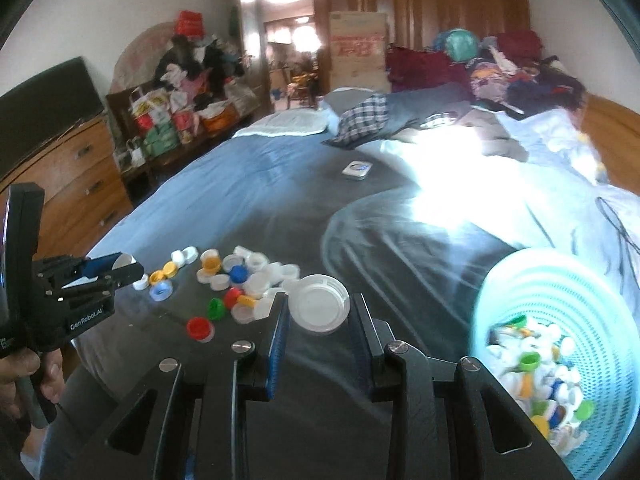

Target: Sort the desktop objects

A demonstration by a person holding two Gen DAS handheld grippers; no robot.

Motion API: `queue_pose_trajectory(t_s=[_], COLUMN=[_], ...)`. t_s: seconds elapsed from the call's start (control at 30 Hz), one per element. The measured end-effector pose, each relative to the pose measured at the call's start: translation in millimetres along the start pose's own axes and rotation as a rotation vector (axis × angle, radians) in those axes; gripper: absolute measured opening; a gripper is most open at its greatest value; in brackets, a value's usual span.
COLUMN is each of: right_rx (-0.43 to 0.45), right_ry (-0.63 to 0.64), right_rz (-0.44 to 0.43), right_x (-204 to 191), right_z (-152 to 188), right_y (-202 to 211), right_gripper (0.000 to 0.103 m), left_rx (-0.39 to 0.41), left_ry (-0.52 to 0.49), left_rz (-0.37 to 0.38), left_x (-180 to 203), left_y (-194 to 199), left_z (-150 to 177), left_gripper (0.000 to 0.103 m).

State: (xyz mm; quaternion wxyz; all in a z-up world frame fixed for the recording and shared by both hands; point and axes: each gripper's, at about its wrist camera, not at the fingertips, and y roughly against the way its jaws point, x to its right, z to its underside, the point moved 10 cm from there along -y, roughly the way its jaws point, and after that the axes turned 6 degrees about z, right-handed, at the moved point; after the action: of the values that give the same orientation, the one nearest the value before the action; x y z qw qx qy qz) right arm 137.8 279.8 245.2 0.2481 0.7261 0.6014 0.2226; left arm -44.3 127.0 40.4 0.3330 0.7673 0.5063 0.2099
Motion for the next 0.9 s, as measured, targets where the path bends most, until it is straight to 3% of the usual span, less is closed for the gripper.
queue_pose_trajectory(t_s=[0.23, 0.9], right_rx=[-0.003, -0.026], right_ry=[-0.062, -0.230], right_rz=[0.072, 0.262], right_x=[55.0, 214.0], right_z=[-3.6, 17.9], right_y=[23.7, 83.8], right_gripper=[0.032, 0.032], left_rx=[0.020, -0.086], left_ry=[-0.045, -0.295], left_rz=[0.089, 0.377], left_x=[55.4, 276.8], left_y=[2.2, -7.0], left_z=[-17.4, -73.8], left_gripper=[0.024, 0.024])
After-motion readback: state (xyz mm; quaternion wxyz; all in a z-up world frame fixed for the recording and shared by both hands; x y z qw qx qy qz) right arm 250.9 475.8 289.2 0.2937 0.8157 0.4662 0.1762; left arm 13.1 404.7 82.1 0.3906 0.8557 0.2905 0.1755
